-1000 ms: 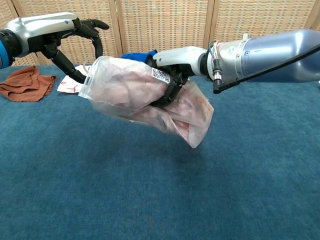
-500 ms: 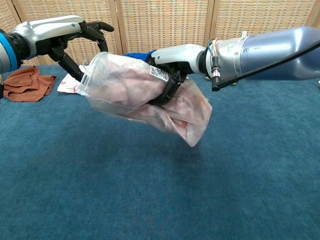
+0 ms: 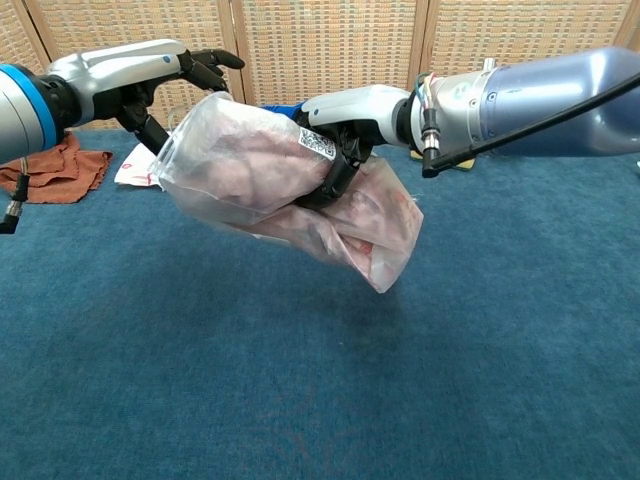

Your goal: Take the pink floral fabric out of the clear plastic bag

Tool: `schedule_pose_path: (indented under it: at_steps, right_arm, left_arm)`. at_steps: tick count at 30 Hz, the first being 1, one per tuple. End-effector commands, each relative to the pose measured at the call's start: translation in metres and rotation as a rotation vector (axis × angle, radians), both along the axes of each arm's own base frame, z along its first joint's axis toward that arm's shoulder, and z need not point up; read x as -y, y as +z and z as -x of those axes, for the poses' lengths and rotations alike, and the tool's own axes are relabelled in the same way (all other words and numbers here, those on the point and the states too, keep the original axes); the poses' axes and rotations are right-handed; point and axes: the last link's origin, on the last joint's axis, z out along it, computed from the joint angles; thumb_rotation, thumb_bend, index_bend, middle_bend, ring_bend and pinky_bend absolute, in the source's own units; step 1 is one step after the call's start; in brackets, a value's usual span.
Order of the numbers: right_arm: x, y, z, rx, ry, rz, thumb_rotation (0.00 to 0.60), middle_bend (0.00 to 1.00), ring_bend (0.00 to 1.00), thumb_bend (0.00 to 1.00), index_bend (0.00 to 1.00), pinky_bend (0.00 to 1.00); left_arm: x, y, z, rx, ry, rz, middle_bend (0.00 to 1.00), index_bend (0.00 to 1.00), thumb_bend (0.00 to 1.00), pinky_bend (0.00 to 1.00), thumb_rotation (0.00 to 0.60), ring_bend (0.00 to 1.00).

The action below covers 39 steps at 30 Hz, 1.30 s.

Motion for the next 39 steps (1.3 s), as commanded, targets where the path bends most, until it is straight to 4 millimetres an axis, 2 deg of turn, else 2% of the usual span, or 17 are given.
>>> schedule_pose_path:
  at_steps: [1, 4, 7, 10, 12, 15, 17, 27, 28, 29, 31, 32, 33, 34, 35, 36, 39]
  right_arm:
    - [0.000, 0.000, 0.000, 0.000, 0.001, 0.000, 0.600, 0.64, 0.60, 1.00, 0.56, 0.66]
    - [0.000, 0.001, 0.000, 0.002, 0.000, -0.002, 0.600, 0.64, 0.60, 1.00, 0.57, 0.66]
    - [-0.001, 0.001, -0.001, 0.003, 0.001, -0.003, 0.600, 0.64, 0.60, 1.00, 0.57, 0.66]
    - [-0.001, 0.002, -0.001, 0.005, 0.001, -0.003, 0.600, 0.64, 0.60, 1.00, 0.57, 0.66]
    - [-0.002, 0.002, -0.001, 0.003, 0.002, -0.002, 0.600, 0.64, 0.60, 1.00, 0.57, 0.66]
    - [-0.002, 0.002, 0.000, 0.000, 0.003, 0.000, 0.600, 0.64, 0.60, 1.00, 0.57, 0.66]
    - [-0.002, 0.002, 0.000, 0.000, 0.003, 0.001, 0.600, 0.64, 0.60, 1.00, 0.57, 0.66]
    - [-0.002, 0.001, 0.003, -0.013, 0.001, 0.010, 0.600, 0.63, 0.60, 1.00, 0.57, 0.66]
    - [-0.001, 0.001, 0.004, -0.015, 0.002, 0.012, 0.600, 0.61, 0.60, 1.00, 0.56, 0.65]
    - [-0.001, 0.000, 0.005, -0.020, 0.003, 0.015, 0.600, 0.53, 0.55, 0.98, 0.49, 0.59]
    - [-0.001, -0.001, 0.008, -0.043, 0.020, 0.025, 0.600, 0.25, 0.31, 0.71, 0.22, 0.33]
    - [-0.001, -0.001, 0.009, -0.061, 0.033, 0.030, 0.600, 0.10, 0.14, 0.46, 0.08, 0.16]
    - [0.000, -0.001, 0.012, -0.088, 0.046, 0.037, 0.600, 0.01, 0.03, 0.22, 0.01, 0.05]
    - [0.001, -0.001, 0.014, -0.104, 0.051, 0.049, 0.600, 0.00, 0.00, 0.12, 0.00, 0.02]
    - [0.003, 0.000, 0.015, -0.117, 0.054, 0.060, 0.600, 0.00, 0.00, 0.04, 0.00, 0.00]
    - [0.003, 0.001, 0.016, -0.122, 0.052, 0.066, 0.600, 0.00, 0.00, 0.00, 0.00, 0.00]
    - [0.003, 0.006, 0.022, -0.141, 0.041, 0.090, 0.600, 0.00, 0.00, 0.00, 0.00, 0.00]
  left_arm:
    - [0.000, -0.002, -0.001, -0.001, -0.002, 0.004, 0.00, 0.53, 0.18, 0.00, 0.600, 0.00]
    - [0.001, -0.006, -0.003, -0.005, -0.012, 0.010, 0.00, 0.53, 0.19, 0.00, 0.600, 0.00]
    - [0.001, -0.009, -0.004, -0.002, -0.024, 0.015, 0.00, 0.53, 0.26, 0.00, 0.600, 0.00]
    - [0.000, -0.012, -0.007, 0.008, -0.042, 0.009, 0.00, 0.55, 0.38, 0.00, 0.600, 0.00]
    - [-0.001, -0.014, -0.006, 0.014, -0.049, -0.003, 0.00, 0.62, 0.50, 0.00, 0.600, 0.00]
    - [-0.002, -0.015, -0.005, 0.014, -0.054, -0.005, 0.00, 0.71, 0.62, 0.00, 0.600, 0.00]
    - [-0.004, -0.015, -0.003, 0.014, -0.061, -0.014, 0.00, 0.73, 0.66, 0.00, 0.600, 0.00]
    - [-0.006, -0.016, -0.002, 0.026, -0.065, -0.017, 0.00, 0.75, 0.67, 0.00, 0.600, 0.00]
    - [-0.006, -0.016, -0.002, 0.026, -0.065, -0.019, 0.00, 0.75, 0.67, 0.00, 0.600, 0.00]
    - [-0.007, -0.017, -0.002, 0.027, -0.062, -0.018, 0.00, 0.75, 0.67, 0.00, 0.600, 0.00]
    - [-0.007, -0.020, -0.002, 0.044, -0.047, -0.011, 0.00, 0.75, 0.67, 0.00, 0.600, 0.00]
    - [-0.008, -0.021, -0.003, 0.052, -0.038, -0.008, 0.00, 0.75, 0.67, 0.00, 0.600, 0.00]
    - [-0.009, -0.023, -0.003, 0.061, -0.026, -0.006, 0.00, 0.75, 0.67, 0.00, 0.600, 0.00]
    - [-0.010, -0.026, -0.004, 0.066, -0.017, -0.002, 0.00, 0.75, 0.67, 0.00, 0.600, 0.00]
    - [-0.010, -0.028, -0.005, 0.070, -0.006, 0.007, 0.00, 0.75, 0.67, 0.00, 0.600, 0.00]
    - [-0.011, -0.030, -0.005, 0.074, 0.003, 0.015, 0.00, 0.75, 0.67, 0.00, 0.600, 0.00]
    - [-0.018, -0.038, -0.008, 0.080, 0.034, 0.025, 0.00, 0.75, 0.67, 0.00, 0.600, 0.00]
